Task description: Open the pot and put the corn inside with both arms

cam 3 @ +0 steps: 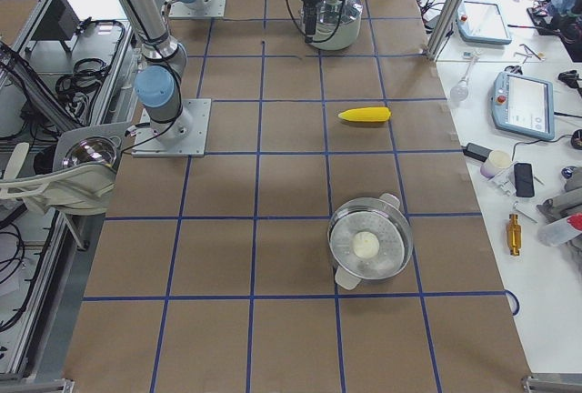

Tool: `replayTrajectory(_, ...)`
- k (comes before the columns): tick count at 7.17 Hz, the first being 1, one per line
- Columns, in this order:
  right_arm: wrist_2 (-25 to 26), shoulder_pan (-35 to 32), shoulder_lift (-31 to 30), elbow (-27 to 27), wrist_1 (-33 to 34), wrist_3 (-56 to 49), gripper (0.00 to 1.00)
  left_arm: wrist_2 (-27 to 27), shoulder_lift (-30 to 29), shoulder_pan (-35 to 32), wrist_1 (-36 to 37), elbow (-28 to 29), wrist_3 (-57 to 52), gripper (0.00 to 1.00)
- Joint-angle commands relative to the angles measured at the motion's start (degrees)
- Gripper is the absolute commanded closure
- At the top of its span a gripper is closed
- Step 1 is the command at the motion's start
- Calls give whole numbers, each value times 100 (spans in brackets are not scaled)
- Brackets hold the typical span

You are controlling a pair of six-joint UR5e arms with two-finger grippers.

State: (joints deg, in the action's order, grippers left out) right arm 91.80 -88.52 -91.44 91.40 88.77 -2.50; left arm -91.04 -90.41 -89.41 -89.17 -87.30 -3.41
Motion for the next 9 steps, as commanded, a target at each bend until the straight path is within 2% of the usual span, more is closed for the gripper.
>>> replayTrajectory(1,-39,-7,-14,-17,0,-66,0,8,-3,-6,-4,-7,-2,0)
replayTrajectory(9,-109,-7,-23,-26,52,-67,0,8,32,-6,5,-7,7,0)
